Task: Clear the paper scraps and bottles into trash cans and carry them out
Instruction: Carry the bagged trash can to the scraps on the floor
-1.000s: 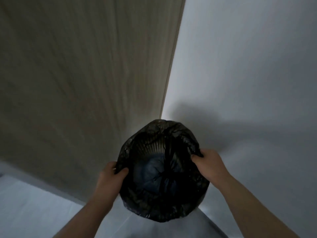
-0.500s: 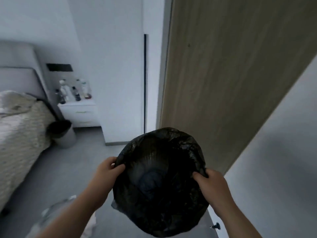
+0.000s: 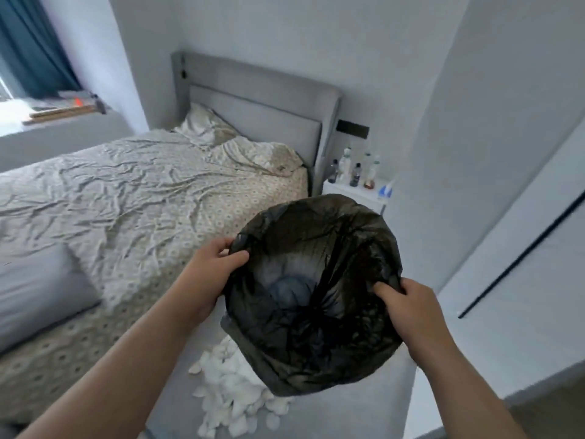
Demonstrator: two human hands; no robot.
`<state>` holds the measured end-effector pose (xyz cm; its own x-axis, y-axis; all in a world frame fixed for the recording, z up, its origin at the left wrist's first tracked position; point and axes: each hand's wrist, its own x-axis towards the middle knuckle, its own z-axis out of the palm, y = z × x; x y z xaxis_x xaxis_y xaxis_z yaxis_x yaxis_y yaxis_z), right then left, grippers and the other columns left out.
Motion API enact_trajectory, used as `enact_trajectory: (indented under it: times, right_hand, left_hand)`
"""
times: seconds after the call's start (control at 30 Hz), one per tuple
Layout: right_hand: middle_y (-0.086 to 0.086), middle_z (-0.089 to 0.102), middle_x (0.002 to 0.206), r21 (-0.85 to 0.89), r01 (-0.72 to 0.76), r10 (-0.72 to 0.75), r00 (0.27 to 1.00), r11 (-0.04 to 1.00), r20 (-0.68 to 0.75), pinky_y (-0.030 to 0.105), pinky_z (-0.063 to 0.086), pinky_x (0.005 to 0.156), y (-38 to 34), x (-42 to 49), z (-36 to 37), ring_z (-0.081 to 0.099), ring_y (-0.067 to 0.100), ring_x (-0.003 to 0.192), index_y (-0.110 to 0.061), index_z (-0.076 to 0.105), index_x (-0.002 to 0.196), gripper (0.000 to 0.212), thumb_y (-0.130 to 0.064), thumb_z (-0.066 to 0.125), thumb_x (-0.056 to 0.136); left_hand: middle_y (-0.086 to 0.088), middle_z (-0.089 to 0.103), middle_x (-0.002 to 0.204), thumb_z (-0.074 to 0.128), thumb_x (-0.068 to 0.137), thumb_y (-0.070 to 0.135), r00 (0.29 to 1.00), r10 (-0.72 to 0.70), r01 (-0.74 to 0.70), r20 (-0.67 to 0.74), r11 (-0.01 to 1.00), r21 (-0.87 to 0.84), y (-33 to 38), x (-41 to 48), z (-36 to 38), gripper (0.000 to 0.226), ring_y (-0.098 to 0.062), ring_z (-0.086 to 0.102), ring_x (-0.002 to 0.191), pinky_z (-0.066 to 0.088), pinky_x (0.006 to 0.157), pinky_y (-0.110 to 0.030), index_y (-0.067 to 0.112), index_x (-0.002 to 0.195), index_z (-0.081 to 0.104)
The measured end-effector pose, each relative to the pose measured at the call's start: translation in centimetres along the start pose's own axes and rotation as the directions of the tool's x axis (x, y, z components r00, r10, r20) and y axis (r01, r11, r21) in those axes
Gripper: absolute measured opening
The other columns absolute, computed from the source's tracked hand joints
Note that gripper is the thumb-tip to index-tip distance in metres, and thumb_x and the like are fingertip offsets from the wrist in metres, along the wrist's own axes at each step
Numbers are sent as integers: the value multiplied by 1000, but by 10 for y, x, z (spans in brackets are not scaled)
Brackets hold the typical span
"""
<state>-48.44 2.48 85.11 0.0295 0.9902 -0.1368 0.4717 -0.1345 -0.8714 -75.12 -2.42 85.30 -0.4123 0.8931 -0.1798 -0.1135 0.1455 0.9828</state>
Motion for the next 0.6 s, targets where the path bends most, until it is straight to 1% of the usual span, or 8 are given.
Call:
enact_trajectory:
  times: [0.1, 0.17, 0.23, 0.3, 0.33, 0.47, 0.53, 0.6]
  right_hand:
    - [13, 61, 71, -55, 55, -52, 997, 997, 58, 29, 33, 53, -26, 13, 42, 51, 20, 59, 5, 56, 76, 32, -25, 62, 84]
    - [16, 60, 71, -67, 81, -75, 993, 994, 91, 30, 33, 54, -41, 26, 64, 52, 21, 60, 6, 56, 77, 33, -25, 61, 85]
    - [18, 60, 71, -62, 108, -99, 987, 992, 123, 32, 35, 56, -52, 43, 84, 55, 26, 62, 9, 56, 79, 34, -24, 61, 86]
    - [23, 63, 77, -56, 128, -118, 981, 990, 156, 33, 37, 59, -63, 62, 102, 61, 35, 71, 9, 58, 83, 35, -25, 61, 86]
    - [24, 64, 81, -47, 133, -123, 978, 990, 168, 33, 38, 60, -68, 73, 110, 62, 35, 75, 8, 59, 84, 33, -25, 61, 86]
    - [21, 67, 81, -1, 155, -152, 966, 988, 210, 32, 40, 59, -84, 124, 133, 63, 32, 74, 1, 62, 77, 29, -26, 61, 86]
    - [20, 67, 82, 30, 152, -155, 961, 988, 230, 32, 41, 61, -92, 151, 142, 64, 32, 77, 0, 63, 78, 28, -26, 61, 87]
    - [20, 67, 82, 53, 147, -156, 959, 988, 237, 32, 41, 61, -98, 176, 150, 64, 32, 79, 0, 63, 79, 27, -26, 61, 87]
  left_hand:
    - [-7, 65, 71, 53, 90, -1, 997, 5, -7, -77, 1000, -27, 4, 11, -43, 16, -9, 64, 54, 49, 46, -18, 11, 83, 61]
    - [-6, 68, 72, 53, 90, -1, 993, -11, 5, -116, 999, -52, 5, 20, -64, 16, -11, 65, 58, 50, 48, -20, 11, 85, 63]
    - [-10, 69, 81, 54, 90, 1, 987, -34, 23, -155, 997, -70, 4, 32, -80, 13, -16, 67, 67, 52, 53, -24, 9, 92, 64]
    - [-14, 69, 92, 55, 90, 3, 978, -59, 45, -201, 996, -77, 4, 49, -91, 14, -23, 67, 78, 55, 59, -29, 8, 101, 64]
    - [-14, 69, 94, 55, 90, 4, 973, -70, 51, -219, 995, -87, 4, 59, -94, 15, -25, 66, 80, 55, 60, -30, 8, 102, 63]
    - [-14, 69, 91, 55, 91, 4, 962, -76, 54, -262, 994, -93, 13, 103, -96, 13, -25, 67, 76, 55, 60, -30, 10, 99, 63]
    - [-14, 70, 90, 55, 91, 4, 955, -69, 46, -287, 995, -87, 20, 128, -93, 13, -24, 67, 74, 54, 59, -30, 11, 97, 64]
    - [-12, 69, 86, 55, 90, 3, 949, -58, 33, -310, 996, -84, 27, 151, -90, 13, -21, 67, 69, 53, 55, -28, 12, 94, 64]
